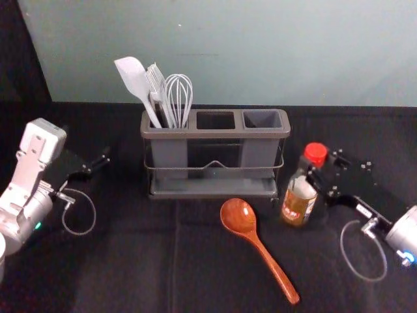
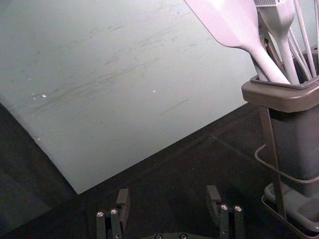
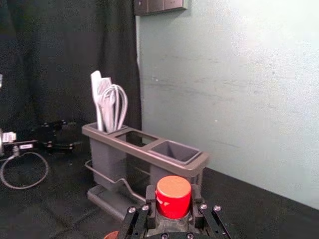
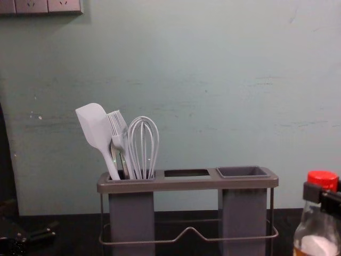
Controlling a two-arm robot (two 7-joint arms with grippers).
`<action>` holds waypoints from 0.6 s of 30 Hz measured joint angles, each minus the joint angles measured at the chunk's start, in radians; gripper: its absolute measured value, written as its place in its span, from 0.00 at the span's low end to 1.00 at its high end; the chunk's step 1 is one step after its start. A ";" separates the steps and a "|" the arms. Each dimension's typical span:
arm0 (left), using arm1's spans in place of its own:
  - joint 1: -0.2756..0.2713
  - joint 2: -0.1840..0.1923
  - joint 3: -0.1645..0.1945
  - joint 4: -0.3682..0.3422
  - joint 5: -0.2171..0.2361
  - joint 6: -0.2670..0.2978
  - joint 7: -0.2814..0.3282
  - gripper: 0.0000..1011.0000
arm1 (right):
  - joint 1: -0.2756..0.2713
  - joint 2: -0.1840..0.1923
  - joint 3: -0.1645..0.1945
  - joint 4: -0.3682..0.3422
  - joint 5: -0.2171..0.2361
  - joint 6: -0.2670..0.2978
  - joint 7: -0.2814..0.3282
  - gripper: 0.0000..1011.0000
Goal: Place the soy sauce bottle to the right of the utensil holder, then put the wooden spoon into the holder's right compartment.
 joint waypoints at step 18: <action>0.000 0.000 0.000 0.000 0.000 0.000 0.000 0.99 | 0.118 -0.038 0.022 0.124 -0.030 0.037 0.010 0.39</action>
